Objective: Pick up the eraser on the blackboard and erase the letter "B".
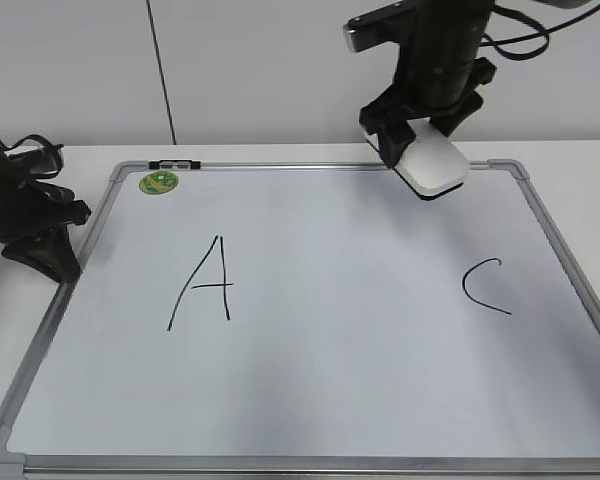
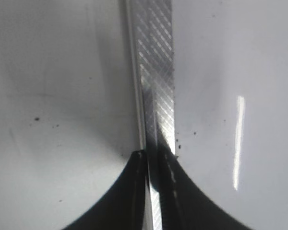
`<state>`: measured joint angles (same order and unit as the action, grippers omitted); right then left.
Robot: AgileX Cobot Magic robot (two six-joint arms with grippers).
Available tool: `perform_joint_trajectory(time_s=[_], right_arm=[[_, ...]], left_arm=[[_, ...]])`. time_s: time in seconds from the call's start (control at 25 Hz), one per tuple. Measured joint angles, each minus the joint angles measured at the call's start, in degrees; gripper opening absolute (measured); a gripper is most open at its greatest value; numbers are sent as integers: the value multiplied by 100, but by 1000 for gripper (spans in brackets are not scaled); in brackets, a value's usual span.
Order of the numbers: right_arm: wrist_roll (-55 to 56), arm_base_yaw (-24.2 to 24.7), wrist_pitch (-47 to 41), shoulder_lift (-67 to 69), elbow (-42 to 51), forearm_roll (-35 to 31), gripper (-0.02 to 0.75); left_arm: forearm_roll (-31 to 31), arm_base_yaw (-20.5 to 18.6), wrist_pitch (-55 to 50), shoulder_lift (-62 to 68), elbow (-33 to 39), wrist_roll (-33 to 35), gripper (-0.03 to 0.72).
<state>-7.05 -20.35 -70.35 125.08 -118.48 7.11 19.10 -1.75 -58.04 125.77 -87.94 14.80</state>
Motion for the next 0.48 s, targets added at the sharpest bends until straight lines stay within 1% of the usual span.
perform_joint_trajectory(time_s=[0.12, 0.36, 0.48], right_arm=[[50, 305, 0, -308, 451, -55, 532], [297, 1123, 14, -1033, 1960, -131, 532], [334, 1591, 429, -1431, 2800, -397, 532]], left_arm=[[12, 0, 0, 0, 0, 0, 34], [21, 0, 0, 0, 0, 0, 34], [34, 0, 0, 0, 0, 0, 34]])
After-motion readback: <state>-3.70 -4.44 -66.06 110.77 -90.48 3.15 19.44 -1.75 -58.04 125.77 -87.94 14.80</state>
